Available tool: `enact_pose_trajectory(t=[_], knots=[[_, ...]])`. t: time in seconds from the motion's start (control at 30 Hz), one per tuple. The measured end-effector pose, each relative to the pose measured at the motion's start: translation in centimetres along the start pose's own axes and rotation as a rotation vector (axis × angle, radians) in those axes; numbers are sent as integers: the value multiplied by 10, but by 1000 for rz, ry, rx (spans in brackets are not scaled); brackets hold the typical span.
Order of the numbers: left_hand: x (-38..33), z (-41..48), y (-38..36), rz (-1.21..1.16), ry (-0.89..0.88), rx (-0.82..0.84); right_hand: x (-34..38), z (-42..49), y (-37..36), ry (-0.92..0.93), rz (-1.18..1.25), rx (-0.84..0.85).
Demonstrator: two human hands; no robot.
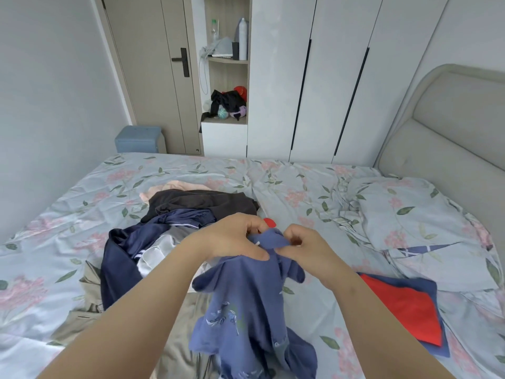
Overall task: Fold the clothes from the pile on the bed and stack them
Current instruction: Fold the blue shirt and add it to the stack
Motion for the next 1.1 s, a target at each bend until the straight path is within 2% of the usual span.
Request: enact_pose_trajectory(t=[0.13, 0.23, 0.37, 0.47, 0.57, 0.67, 0.77, 0.87, 0.93, 1.03, 1.1], knots=[[-1, 5, 26, 411, -9, -213, 10, 8, 18, 53, -49, -61], [-3, 9, 48, 514, 11, -313, 20, 15, 32, 126, -172, -86], [-10, 12, 82, 550, 38, -491, 26, 26, 53, 133, -344, -43], [-9, 9, 108, 485, 87, -626, 32, 32, 77, 141, -451, -103], [-6, 4, 128, 397, 113, -692, 36, 39, 97, 130, -471, -189], [1, -1, 144, 179, 120, -737, 43, 42, 111, 126, -498, -259], [7, -8, 156, -19, 136, -815, 49, 45, 118, 154, -435, -314], [9, -13, 161, -134, 130, -815, 53, 44, 122, 192, -305, -403], [9, -15, 163, -107, 135, -830, 54, 45, 122, 192, -346, -385], [12, -17, 166, -56, 135, -863, 46, 45, 119, 98, -554, -229], [16, -19, 165, -87, 131, -871, 39, 41, 122, 55, -586, -227]])
Point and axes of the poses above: each hand's wrist, its own z-axis towards the middle knuckle, its own y-axis out of the back of the hand, x = y × z, the point moved 6 cm from there along z, towards the middle knuckle, and after that the axes turned 14 degrees about y, right-handed, at the moved point
